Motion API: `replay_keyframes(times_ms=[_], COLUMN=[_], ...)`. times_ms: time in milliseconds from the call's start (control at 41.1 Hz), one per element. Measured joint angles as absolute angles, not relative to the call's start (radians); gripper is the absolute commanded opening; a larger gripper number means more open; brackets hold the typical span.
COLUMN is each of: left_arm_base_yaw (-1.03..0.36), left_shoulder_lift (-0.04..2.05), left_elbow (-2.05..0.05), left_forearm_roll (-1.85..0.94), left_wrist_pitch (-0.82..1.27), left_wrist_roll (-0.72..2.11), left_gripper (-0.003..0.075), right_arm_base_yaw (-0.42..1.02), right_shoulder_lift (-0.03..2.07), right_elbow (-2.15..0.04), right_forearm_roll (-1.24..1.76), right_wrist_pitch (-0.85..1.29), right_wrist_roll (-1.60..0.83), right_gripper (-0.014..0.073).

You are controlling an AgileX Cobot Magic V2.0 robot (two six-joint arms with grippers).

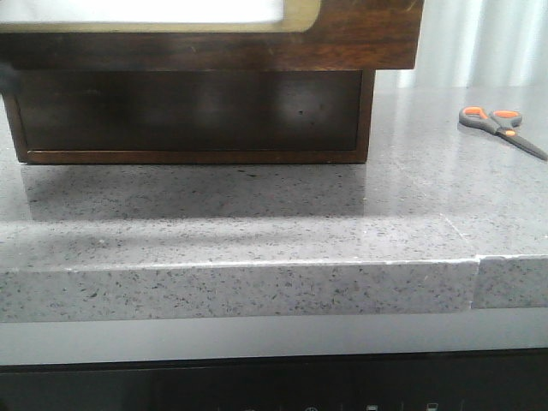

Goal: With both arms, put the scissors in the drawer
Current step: 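Pull the drawer open toward the robot with the left gripper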

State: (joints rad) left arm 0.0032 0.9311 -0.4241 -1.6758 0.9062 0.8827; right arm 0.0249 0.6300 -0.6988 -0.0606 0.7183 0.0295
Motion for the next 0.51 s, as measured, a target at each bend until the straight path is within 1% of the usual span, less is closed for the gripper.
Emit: replay_keyframes(times_ms=[122, 292, 413, 510], left_arm_base_yaw=[0.003, 0.003, 0.003, 0.003], left_shoulder_lift=[0.871, 0.733, 0.629, 0.563], left_elbow=[-0.402, -0.399, -0.399, -0.433], left_forearm_roll=[-1.627, -1.505, -1.308, -1.02], left_wrist_pitch=[0.871, 0.834, 0.794, 0.79], left_wrist_roll=[0.883, 0.853, 0.734, 0.557], left_gripper=[0.0494, 0.0494, 0.0494, 0.0494], right_arm_base_yaw=[0.025, 0.025, 0.025, 0.025], right_shoulder_lift=[0.63, 0.63, 0.63, 0.63], right_elbow=[-0.699, -0.699, -0.699, -0.699], right_forearm_roll=[-0.061, -0.061, -0.061, -0.061], right_wrist_pitch=[0.718, 0.718, 0.718, 0.718], right_wrist_roll=[0.029, 0.029, 0.029, 0.029], right_gripper=[0.0543, 0.0543, 0.0543, 0.0543])
